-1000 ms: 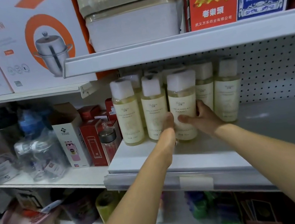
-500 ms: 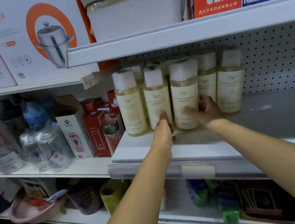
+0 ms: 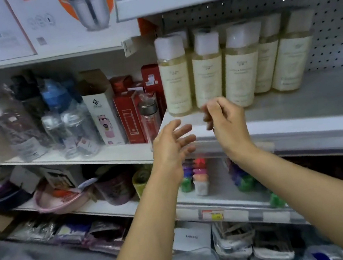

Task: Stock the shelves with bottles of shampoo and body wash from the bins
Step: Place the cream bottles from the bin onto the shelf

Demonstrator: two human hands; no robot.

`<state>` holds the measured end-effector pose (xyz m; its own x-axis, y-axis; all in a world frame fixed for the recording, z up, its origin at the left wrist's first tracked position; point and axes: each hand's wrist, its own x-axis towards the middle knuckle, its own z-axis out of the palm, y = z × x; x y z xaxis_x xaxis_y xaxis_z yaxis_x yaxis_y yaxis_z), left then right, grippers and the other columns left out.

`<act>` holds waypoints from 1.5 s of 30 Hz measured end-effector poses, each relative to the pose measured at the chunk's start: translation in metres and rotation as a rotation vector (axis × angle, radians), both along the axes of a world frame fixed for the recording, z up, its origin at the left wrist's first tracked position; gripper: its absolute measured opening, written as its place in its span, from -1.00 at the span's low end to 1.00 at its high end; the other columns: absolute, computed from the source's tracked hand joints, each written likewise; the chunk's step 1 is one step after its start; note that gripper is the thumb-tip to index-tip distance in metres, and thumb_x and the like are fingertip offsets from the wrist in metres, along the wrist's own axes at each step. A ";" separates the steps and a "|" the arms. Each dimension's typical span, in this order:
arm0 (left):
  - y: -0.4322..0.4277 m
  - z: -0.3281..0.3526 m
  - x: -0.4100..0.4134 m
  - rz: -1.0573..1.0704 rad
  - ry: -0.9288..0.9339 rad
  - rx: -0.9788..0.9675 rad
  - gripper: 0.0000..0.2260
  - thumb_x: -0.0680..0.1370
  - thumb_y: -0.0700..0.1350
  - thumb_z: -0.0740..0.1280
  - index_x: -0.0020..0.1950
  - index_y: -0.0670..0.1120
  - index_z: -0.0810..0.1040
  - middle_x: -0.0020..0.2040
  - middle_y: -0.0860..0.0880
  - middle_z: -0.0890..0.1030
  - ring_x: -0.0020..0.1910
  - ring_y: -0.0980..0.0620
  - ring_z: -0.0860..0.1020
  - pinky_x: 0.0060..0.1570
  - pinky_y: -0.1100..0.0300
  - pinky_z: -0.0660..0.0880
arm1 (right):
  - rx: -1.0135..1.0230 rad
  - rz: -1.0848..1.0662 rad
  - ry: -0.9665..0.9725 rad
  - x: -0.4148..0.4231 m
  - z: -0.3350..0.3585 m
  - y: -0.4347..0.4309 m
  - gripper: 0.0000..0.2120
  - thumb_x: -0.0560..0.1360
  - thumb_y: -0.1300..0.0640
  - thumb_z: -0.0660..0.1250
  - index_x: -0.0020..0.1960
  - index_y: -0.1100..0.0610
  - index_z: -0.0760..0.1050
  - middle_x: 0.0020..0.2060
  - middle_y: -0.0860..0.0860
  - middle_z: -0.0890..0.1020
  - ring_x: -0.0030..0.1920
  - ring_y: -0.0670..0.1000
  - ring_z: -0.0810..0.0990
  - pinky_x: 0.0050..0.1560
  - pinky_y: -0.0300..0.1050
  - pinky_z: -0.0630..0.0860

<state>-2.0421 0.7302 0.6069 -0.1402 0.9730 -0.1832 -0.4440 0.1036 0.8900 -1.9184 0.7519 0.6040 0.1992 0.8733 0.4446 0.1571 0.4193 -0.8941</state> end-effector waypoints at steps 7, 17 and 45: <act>-0.034 -0.055 -0.067 0.069 0.008 -0.148 -0.84 0.62 -0.07 0.28 0.10 -0.11 0.58 -0.08 -0.09 0.70 -0.31 0.05 0.57 -0.32 0.20 0.45 | -0.185 0.264 0.016 -0.078 -0.038 -0.039 -0.73 0.65 0.20 0.16 -0.15 0.24 0.53 -0.36 0.11 0.52 -0.41 0.00 0.47 -0.41 -0.25 0.41; -0.069 -0.208 -0.140 0.120 -0.025 -0.527 -0.84 0.64 -0.08 0.23 0.09 -0.11 0.55 -0.12 -0.06 0.68 -0.28 0.02 0.56 -0.38 0.22 0.46 | -0.872 0.406 -0.086 -0.120 -0.199 -0.067 -0.75 0.66 0.13 0.16 -0.11 0.18 0.51 -0.33 0.10 0.54 -0.44 0.00 0.48 -0.47 -0.23 0.34; -0.115 -0.641 -0.184 0.152 -0.028 -1.094 -0.52 0.67 0.24 0.02 0.24 -0.09 0.52 0.16 -0.04 0.57 0.18 -0.05 0.50 0.24 0.01 0.39 | -1.751 0.313 0.001 -0.181 -0.636 -0.102 -0.42 0.63 -0.22 0.11 0.43 0.21 0.35 0.40 0.17 0.44 0.35 0.16 0.45 0.44 0.09 0.33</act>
